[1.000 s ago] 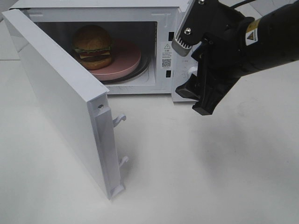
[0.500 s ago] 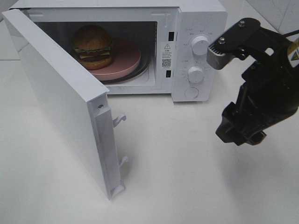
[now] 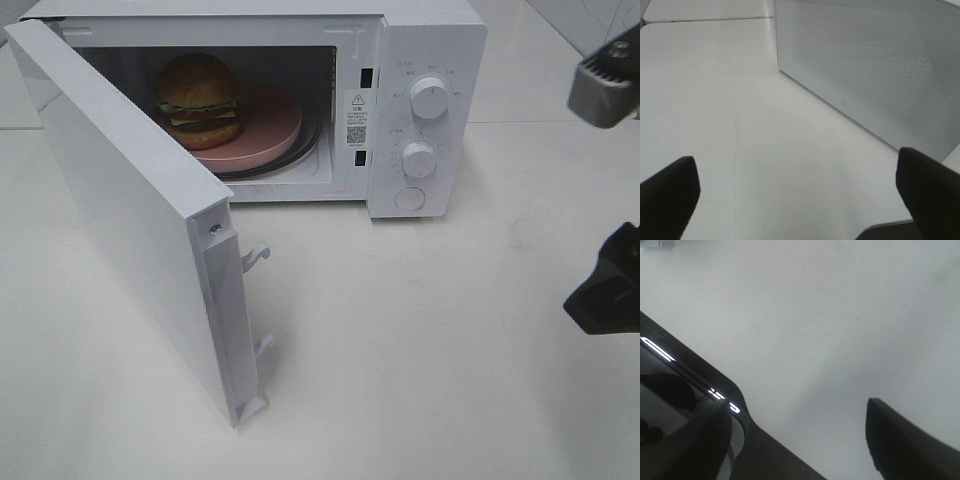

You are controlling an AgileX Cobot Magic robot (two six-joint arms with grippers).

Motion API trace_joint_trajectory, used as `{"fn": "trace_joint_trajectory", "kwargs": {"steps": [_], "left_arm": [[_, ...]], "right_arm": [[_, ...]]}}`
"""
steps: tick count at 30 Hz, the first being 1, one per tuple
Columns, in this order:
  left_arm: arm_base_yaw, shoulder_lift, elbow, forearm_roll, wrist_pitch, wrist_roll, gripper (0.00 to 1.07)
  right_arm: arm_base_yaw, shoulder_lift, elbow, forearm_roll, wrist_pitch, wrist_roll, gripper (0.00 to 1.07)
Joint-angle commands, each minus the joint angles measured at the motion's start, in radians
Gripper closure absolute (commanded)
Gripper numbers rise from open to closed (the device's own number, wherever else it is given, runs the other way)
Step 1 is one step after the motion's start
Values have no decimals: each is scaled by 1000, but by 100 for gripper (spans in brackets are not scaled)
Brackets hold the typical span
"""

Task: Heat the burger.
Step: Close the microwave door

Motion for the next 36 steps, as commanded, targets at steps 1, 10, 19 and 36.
{"fn": "trace_joint_trajectory", "kwargs": {"steps": [1,10,19,36], "left_arm": [[-2,-16,0,-5,-12,2,7],[-2,-16,0,-5,-12,2,7],[-2,-16,0,-5,-12,2,7],[-2,-16,0,-5,-12,2,7]], "right_arm": [[-5,-27,13,4,19,17,35],[-172,-233,160,20,28,24,35],[-342,-493,262,28,-20,28,35],[-517,-903,336,63,-36,46,35]]}}
